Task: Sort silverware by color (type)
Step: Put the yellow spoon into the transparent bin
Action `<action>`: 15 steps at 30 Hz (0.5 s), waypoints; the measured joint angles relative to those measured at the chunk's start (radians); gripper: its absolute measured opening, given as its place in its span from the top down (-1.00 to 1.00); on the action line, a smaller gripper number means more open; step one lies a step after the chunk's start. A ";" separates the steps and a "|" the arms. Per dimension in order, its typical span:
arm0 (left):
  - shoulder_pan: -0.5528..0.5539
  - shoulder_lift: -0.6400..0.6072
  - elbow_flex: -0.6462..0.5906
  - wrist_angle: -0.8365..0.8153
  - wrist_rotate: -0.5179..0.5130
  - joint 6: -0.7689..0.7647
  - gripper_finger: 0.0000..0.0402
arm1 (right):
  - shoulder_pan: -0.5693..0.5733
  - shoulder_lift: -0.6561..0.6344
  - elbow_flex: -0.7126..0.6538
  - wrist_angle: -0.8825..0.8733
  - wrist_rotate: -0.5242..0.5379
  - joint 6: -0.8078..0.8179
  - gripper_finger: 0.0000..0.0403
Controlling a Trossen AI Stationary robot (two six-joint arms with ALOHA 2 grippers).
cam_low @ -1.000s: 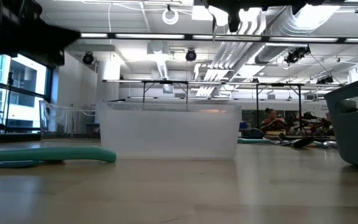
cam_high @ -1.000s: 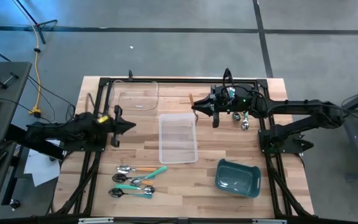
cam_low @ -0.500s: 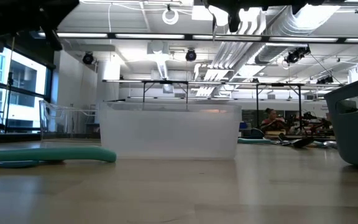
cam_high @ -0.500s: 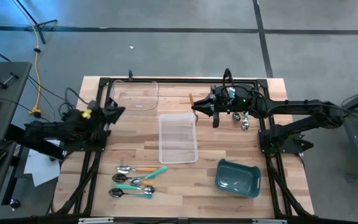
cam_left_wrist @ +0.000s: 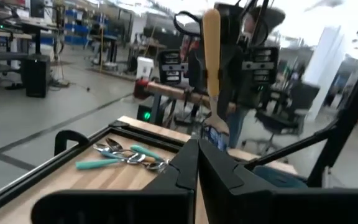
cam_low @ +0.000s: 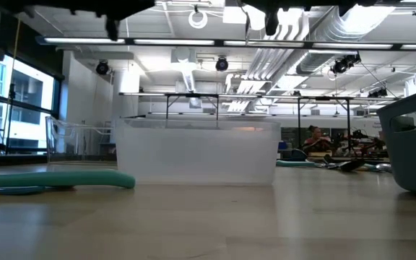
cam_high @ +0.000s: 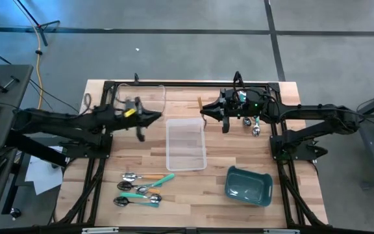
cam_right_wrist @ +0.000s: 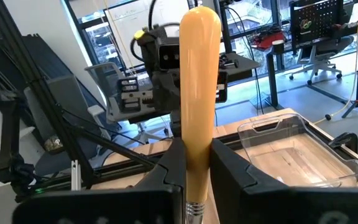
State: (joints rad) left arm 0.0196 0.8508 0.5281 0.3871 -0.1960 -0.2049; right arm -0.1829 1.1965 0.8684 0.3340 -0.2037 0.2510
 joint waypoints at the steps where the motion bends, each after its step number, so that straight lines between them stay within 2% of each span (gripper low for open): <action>1: 0.000 0.046 0.034 0.004 0.006 0.011 0.98 | 0.000 0.000 0.000 0.000 -0.005 -0.003 0.85; 6: 0.001 0.223 0.192 0.006 0.036 0.023 0.83 | 0.000 0.000 0.000 0.000 -0.011 -0.016 0.85; 15: 0.021 0.399 0.372 0.041 0.048 -0.020 0.21 | 0.000 0.000 0.000 0.008 -0.031 -0.025 0.85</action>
State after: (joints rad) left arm 0.0402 1.2502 0.8997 0.4282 -0.1478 -0.2253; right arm -0.1825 1.1965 0.8684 0.3422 -0.2346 0.2263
